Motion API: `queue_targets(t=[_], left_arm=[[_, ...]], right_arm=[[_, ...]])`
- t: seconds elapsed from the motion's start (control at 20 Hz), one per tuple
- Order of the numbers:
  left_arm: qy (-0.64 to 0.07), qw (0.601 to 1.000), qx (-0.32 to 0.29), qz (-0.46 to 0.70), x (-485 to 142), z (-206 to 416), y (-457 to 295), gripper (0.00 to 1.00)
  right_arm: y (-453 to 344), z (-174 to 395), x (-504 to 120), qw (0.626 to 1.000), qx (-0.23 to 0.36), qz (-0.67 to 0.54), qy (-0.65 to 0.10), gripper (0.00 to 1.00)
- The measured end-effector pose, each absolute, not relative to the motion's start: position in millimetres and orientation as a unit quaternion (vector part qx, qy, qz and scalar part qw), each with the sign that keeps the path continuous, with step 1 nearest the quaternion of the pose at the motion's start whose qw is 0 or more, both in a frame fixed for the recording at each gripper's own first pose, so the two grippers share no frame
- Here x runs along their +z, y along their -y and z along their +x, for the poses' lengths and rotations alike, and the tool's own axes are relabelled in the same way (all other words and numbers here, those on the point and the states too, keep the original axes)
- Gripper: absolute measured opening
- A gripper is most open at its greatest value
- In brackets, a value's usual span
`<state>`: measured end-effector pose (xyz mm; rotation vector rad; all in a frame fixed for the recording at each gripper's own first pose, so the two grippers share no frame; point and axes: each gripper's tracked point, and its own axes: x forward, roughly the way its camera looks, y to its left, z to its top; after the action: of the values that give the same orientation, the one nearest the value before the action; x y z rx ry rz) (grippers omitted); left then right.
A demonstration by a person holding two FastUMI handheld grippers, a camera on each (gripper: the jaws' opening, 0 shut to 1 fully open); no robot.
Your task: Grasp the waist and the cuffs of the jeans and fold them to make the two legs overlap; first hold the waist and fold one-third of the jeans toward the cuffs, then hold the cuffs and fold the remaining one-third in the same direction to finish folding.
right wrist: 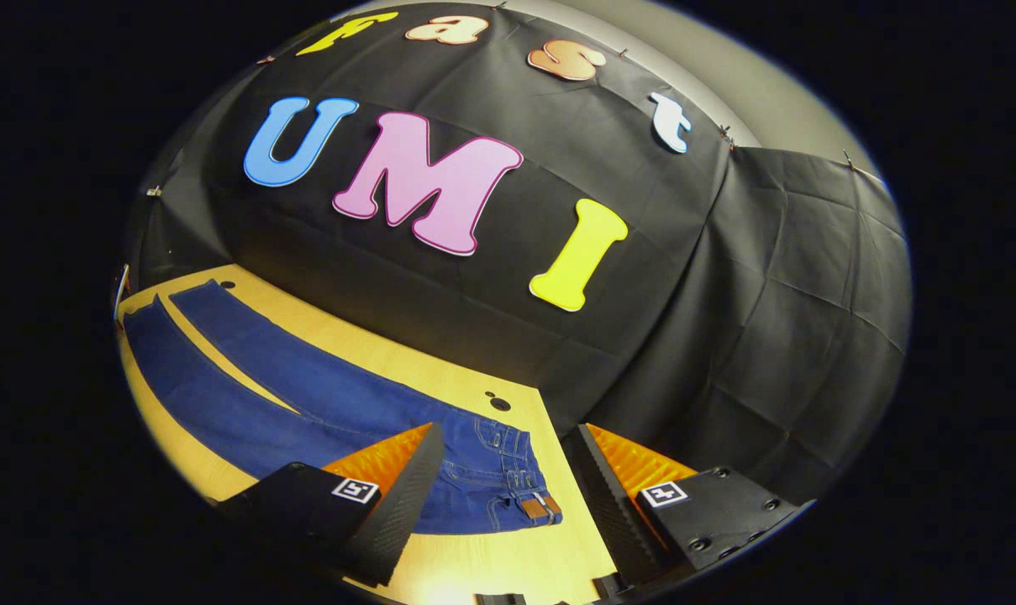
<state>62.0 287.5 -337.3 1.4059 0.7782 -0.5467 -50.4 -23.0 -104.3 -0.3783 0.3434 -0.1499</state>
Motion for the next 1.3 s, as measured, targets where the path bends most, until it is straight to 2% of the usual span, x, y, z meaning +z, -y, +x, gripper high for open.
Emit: queue_targets(t=[0.15, 0.2, 0.25, 0.35, 0.5, 0.55, 0.6, 0.7, 0.8, 1.0, 1.2, 1.3], left_arm=[[-0.32, 0.624, -0.263, 0.663, -343.8, 72.9, -281.9, 0.99], [-0.31, 0.619, -0.267, 0.67, -345.9, 79.5, -280.1, 0.92], [-0.308, 0.616, -0.268, 0.673, -349.6, 84.3, -278.2, 0.91], [-0.313, 0.619, -0.268, 0.668, -356.4, 91.7, -275.1, 0.8], [-0.341, 0.639, -0.257, 0.64, -360.2, 96.2, -273.6, 0.55], [-0.349, 0.64, -0.259, 0.633, -362.4, 95.3, -272.6, 0.51], [-0.354, 0.639, -0.263, 0.63, -364.5, 93.1, -271.9, 0.41], [-0.367, 0.633, -0.268, 0.627, -369.2, 89.7, -274.1, 0.31], [-0.363, 0.638, -0.26, 0.627, -367.3, 92.9, -269.8, 0.12], [-0.376, 0.646, -0.244, 0.618, -369.2, 93.5, -269.2, 0.05], [-0.386, 0.638, -0.236, 0.624, -368.7, 93.9, -268.7, 0.05], [-0.387, 0.637, -0.23, 0.626, -369.6, 94.6, -267.6, 0.05]], right_arm=[[41.0, -57.7, -118.5, 0.959, -0.084, -0.193, -0.191, 0.96], [50.5, -60.8, -124.3, 0.955, -0.09, -0.2, -0.199, 0.96], [62.8, -63.6, -130.5, 0.95, -0.093, -0.214, -0.205, 0.96], [86.7, -70.4, -143.8, 0.935, -0.094, -0.262, -0.218, 0.96], [121.6, -80.0, -161.5, 0.909, -0.08, -0.333, -0.238, 0.96], [131.5, -81.9, -168.3, 0.9, -0.073, -0.354, -0.243, 0.96], [139.9, -82.2, -174.3, 0.89, -0.062, -0.376, -0.249, 0.96], [154.4, -79.6, -188.7, 0.871, -0.038, -0.412, -0.263, 0.96], [165.2, -75.5, -209.4, 0.851, -0.008, -0.444, -0.279, 0.96], [177.3, -67.6, -258.5, 0.794, 0.081, -0.516, -0.313, 0.96], [171.5, -62.5, -322.5, 0.705, 0.201, -0.591, -0.337, 0.96], [161.1, -62.4, -344.4, 0.671, 0.238, -0.617, -0.334, 0.96]])
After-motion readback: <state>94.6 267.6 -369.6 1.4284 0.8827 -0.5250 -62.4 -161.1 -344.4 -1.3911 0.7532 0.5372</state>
